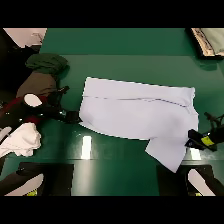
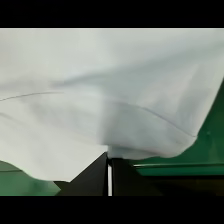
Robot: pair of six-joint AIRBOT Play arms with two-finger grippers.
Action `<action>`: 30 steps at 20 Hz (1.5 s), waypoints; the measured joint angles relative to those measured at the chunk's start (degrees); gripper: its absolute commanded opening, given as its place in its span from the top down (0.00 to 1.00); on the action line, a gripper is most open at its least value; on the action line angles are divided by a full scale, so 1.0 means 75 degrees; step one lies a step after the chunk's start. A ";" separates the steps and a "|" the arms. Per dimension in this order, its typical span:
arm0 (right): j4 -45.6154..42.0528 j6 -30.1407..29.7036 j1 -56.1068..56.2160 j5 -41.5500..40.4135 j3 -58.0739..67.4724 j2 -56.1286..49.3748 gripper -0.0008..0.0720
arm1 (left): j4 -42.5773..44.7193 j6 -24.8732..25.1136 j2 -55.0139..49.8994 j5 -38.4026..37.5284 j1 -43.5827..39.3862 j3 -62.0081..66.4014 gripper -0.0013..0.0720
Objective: Fold the shirts.
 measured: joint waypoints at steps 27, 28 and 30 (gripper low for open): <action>0.0061 -0.0175 0.1673 -0.1157 0.6674 -0.4523 0.97 | 0.0507 -0.1373 -0.2273 0.2238 -0.0003 0.2789 0.95; 0.0070 -0.0181 0.1679 -0.1198 0.6846 -0.4744 0.97 | 0.0507 -0.1381 -0.2422 0.2372 -0.0003 0.2871 0.95; 0.0096 -0.0192 0.1693 -0.1244 0.7166 -0.5149 0.88 | 0.0507 -0.1466 -0.2620 0.2710 -0.0003 0.2978 0.92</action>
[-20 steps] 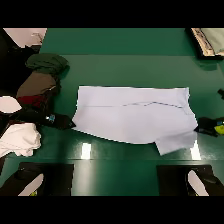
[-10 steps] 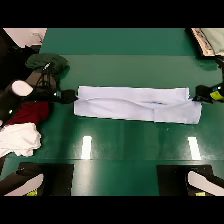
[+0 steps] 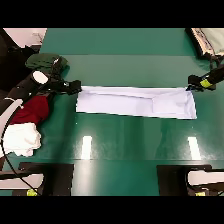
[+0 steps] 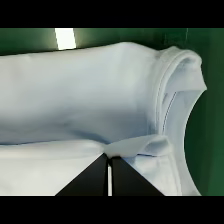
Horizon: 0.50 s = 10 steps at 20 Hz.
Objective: Fold the shirts.
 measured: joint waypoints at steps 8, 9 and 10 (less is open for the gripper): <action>0.2323 -0.0551 -0.0819 -0.0111 0.0906 -0.0714 0.29 | -0.0105 -0.0437 -0.0181 -0.0259 0.0003 0.0787 0.28; 0.2428 -0.0699 -0.1008 0.0140 0.0956 -0.0711 0.13 | -0.0114 -0.0443 -0.0166 -0.0539 0.0006 0.0991 0.59; 0.2492 -0.0836 -0.1224 0.0382 0.0994 -0.0697 0.11 | -0.0131 -0.0440 -0.0152 -0.0807 0.0006 0.1160 0.76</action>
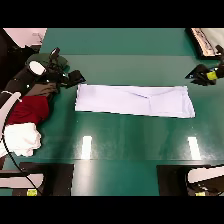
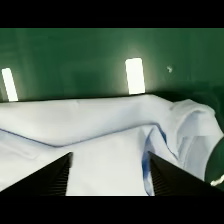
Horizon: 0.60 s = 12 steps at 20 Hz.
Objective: Fold the shirts.
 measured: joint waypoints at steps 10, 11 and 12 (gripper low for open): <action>0.0726 -0.1227 -0.1620 0.0749 -0.1731 -0.0370 0.11 | -0.0300 0.0321 0.0020 -0.1306 -0.0495 0.0437 0.82; 0.0828 -0.1364 -0.1649 0.0694 -0.1891 -0.0481 0.12 | -0.0306 0.0329 0.0020 -0.1303 -0.0615 0.0437 0.82; 0.0953 -0.1510 -0.1670 0.0650 -0.2014 -0.0595 0.12 | -0.0318 0.0338 0.0017 -0.1276 -0.0723 0.0437 0.83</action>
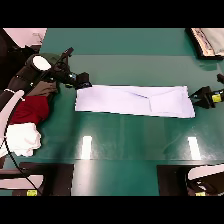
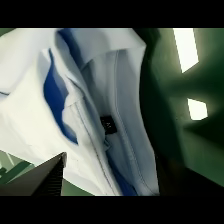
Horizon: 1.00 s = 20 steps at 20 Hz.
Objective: Fold the shirts.
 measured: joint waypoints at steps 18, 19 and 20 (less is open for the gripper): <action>0.0495 -0.0262 0.1472 0.0527 0.1049 0.0195 0.97 | -0.0105 0.0052 -0.1402 0.1075 -0.1976 0.0647 0.95; 0.0519 -0.0073 0.1617 0.0653 0.1230 0.0382 0.97 | -0.0125 0.0052 -0.1702 0.1096 -0.2084 0.0930 0.95; 0.0519 0.0149 0.1801 0.0772 0.1457 0.0586 0.97 | -0.0146 0.0035 -0.2046 0.1131 -0.2194 0.1288 0.95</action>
